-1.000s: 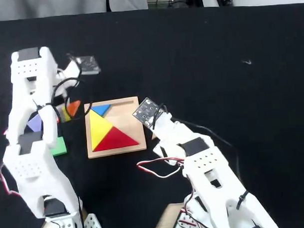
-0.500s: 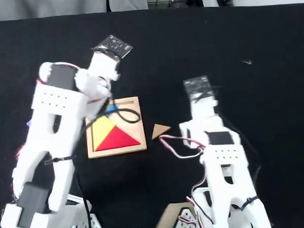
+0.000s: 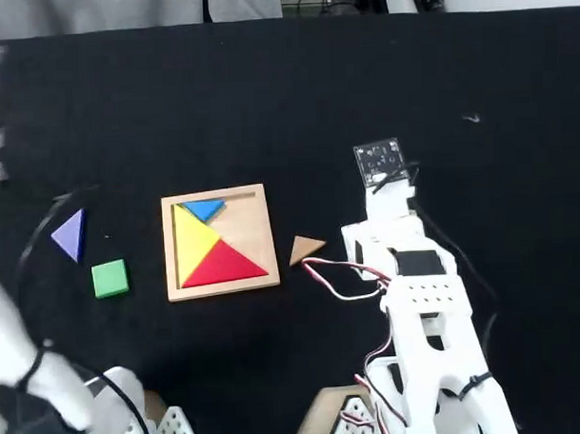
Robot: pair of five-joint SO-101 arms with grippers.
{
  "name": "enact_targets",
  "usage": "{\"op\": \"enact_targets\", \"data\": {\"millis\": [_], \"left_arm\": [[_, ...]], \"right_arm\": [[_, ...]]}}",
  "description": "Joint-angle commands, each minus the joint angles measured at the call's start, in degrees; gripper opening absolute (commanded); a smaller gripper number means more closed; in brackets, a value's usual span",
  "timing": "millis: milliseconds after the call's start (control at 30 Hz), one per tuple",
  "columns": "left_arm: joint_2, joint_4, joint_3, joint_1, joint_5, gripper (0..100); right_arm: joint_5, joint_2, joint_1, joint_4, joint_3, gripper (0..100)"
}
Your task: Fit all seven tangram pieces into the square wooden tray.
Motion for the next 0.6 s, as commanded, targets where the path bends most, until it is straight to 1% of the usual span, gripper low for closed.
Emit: {"op": "enact_targets", "data": {"millis": [0, 67, 167, 233, 267, 333, 467, 567], "left_arm": [[-0.6, 0.1, 3.0, -12.0, -1.6, 3], [0.9, -4.4, 8.7, -18.9, 2.2, 3], [6.0, -19.9, 17.2, -29.5, 11.8, 3], [11.0, -29.1, 20.7, -33.5, 16.4, 4], [13.5, -31.1, 21.3, -34.5, 16.9, 5], [17.9, -32.1, 20.4, -36.4, 17.2, 12], [25.8, -32.4, 12.6, -39.6, 17.1, 25], [32.8, -37.5, 8.6, -40.2, 17.1, 26]], "right_arm": [[-0.3, -1.5, -1.1, -1.3, -0.9, 1.1], [-0.3, -1.5, -0.9, -1.2, -0.7, 1.1], [-0.3, -1.5, -1.0, -1.4, 0.0, 1.1], [-0.3, -1.5, -1.0, -1.6, 0.0, 1.1], [-0.3, -1.5, -1.0, -1.7, 0.0, 1.1], [-0.3, -1.5, -1.1, -1.7, 0.1, 1.1], [-0.3, -1.5, -1.1, -1.7, 0.1, 1.1], [-0.3, -1.5, -1.1, -1.7, 0.1, 1.1]]}}
